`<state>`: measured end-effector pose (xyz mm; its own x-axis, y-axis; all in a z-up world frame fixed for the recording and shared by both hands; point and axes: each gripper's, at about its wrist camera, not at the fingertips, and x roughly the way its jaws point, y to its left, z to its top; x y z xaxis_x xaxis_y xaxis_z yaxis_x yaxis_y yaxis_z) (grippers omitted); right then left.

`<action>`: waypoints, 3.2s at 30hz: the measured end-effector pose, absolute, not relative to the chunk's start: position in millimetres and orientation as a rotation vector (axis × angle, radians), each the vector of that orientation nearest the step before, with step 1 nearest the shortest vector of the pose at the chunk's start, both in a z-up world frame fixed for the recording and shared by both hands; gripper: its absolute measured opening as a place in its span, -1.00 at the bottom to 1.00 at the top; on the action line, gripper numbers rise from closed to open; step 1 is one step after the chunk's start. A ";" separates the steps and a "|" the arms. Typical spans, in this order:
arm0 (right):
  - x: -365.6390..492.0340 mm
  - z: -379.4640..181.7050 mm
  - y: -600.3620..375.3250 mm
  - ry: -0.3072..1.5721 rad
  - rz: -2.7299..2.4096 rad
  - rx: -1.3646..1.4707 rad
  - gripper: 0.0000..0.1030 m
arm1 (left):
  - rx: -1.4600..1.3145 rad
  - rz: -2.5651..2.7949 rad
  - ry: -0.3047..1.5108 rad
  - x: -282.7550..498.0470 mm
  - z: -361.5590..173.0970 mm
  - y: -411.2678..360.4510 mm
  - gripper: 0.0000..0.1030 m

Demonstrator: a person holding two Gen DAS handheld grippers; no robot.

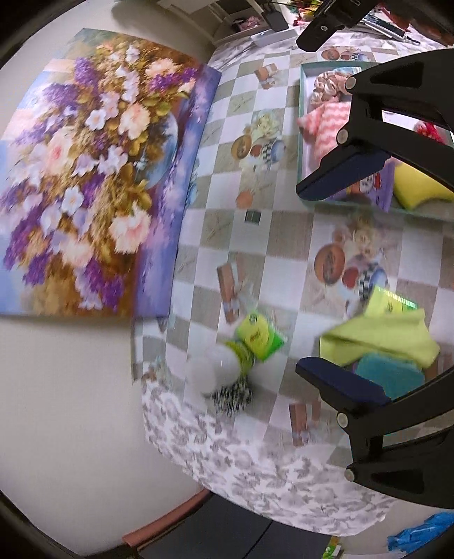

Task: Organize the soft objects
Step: 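Move both open tools back toward the remaining pile, then grasp the yellow-green cloth with the right tool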

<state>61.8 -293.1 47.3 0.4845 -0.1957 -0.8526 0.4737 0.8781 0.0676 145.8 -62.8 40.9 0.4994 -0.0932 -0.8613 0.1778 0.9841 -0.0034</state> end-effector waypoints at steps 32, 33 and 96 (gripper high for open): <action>118.1 -43.4 -124.4 1.254 -0.062 0.188 1.00 | -0.018 -0.002 1.186 168.8 -16.7 49.0 0.78; 118.6 -46.1 -122.1 1.260 -0.059 0.184 1.00 | -0.023 0.001 1.192 170.3 -19.2 50.6 0.78; 115.5 -26.0 -87.9 1.114 0.281 0.238 -0.96 | -0.130 0.043 1.212 179.1 -29.8 81.8 0.78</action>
